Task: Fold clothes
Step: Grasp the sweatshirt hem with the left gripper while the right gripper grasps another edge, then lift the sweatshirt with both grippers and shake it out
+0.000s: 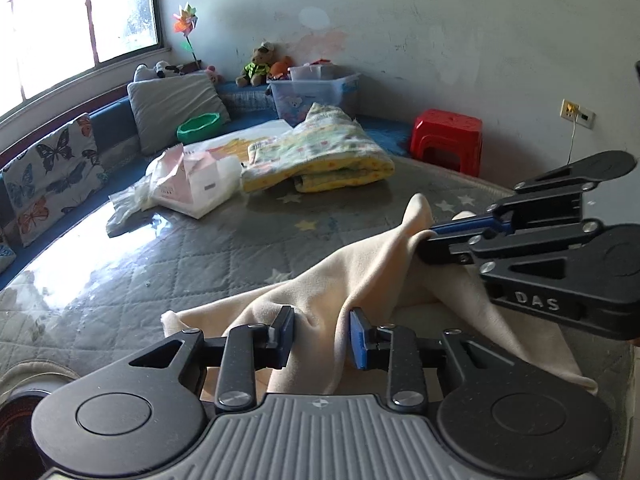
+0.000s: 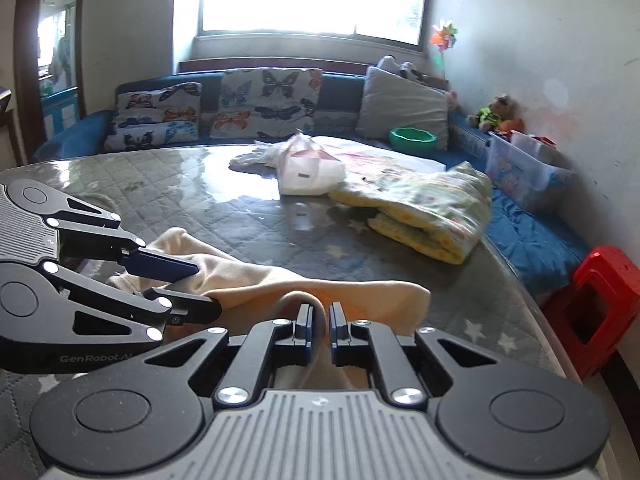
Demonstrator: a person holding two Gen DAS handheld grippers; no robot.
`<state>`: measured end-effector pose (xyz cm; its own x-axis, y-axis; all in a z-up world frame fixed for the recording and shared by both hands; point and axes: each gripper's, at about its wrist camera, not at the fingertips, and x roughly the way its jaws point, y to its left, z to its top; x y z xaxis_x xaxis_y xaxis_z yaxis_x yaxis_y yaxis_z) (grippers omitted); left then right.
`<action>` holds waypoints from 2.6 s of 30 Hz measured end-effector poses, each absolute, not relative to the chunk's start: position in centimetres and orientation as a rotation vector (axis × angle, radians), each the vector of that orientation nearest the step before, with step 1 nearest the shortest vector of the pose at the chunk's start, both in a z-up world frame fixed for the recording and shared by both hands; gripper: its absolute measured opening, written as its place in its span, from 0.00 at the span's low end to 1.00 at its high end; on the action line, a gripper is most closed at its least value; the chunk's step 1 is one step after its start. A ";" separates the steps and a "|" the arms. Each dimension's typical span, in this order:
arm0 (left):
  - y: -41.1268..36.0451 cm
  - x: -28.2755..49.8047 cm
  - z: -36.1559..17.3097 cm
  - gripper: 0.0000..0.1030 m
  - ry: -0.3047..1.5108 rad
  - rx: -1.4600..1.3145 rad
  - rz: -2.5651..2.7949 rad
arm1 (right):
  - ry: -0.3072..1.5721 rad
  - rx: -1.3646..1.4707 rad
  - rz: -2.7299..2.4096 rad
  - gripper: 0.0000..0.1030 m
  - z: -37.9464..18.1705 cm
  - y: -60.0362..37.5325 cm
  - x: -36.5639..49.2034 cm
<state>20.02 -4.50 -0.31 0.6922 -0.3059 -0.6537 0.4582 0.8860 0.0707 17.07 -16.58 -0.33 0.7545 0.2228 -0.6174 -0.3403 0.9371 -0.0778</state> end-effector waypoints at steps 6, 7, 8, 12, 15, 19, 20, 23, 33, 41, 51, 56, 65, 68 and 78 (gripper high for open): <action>-3.8 19.7 -0.2 0.11 0.667 0.220 -0.400 | 0.661 -0.192 0.305 0.25 -0.8 -16.9 16.4; -3.6 19.5 0.0 0.11 0.662 0.214 -0.397 | 0.665 -0.195 0.312 0.25 -0.9 -16.8 16.4; -3.7 19.4 0.1 0.11 0.658 0.215 -0.400 | 0.667 -0.199 0.317 0.25 -1.0 -16.6 16.4; -4.1 19.2 0.4 0.11 0.648 0.230 -0.410 | 0.662 -0.224 0.320 0.13 -1.5 -15.8 17.3; -4.5 19.3 0.2 0.11 0.650 0.238 -0.404 | 0.632 -0.262 0.313 0.06 -1.8 -15.3 17.2; -3.0 19.0 0.9 0.10 0.635 0.190 -0.357 | 0.552 -0.327 0.271 0.03 -1.0 -15.3 16.1; -2.4 18.7 1.3 0.10 0.626 0.173 -0.344 | 0.510 -0.352 0.255 0.03 -0.4 -15.5 15.2; -0.6 17.9 2.5 0.09 0.601 0.121 -0.305 | 0.460 -0.377 0.235 0.03 0.5 -16.1 13.8; 7.8 11.3 5.5 0.09 0.545 -0.003 -0.162 | 0.512 -0.405 0.208 0.03 2.2 -19.2 8.9; 13.7 3.0 5.4 0.09 0.594 -0.056 0.010 | 0.666 -0.392 0.414 0.16 -0.1 -16.7 6.8; 21.8 -4.7 4.1 0.25 0.757 -0.096 0.101 | 0.676 -0.240 0.686 0.35 4.9 -13.0 9.9; 24.1 -4.5 5.9 0.34 0.699 -0.106 0.163 | 0.726 -0.212 0.701 0.35 3.5 -9.4 16.1; 23.9 6.1 2.5 0.52 0.777 -0.034 0.065 | 0.927 -0.128 0.731 0.37 -2.2 -5.8 22.4; 24.0 8.6 0.6 0.53 0.818 -0.035 0.038 | 0.952 -0.107 0.732 0.37 -2.8 -5.9 22.7; 23.3 9.8 -1.2 0.16 0.821 -0.072 -0.053 | 0.921 -0.108 0.776 0.17 -2.6 -5.0 22.5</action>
<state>9.79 23.30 -1.17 0.6803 -0.0750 -0.7291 0.0194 0.9962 -0.0843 22.51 -5.04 -2.63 0.3587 0.5561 -0.7497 -0.6442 0.7287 0.2323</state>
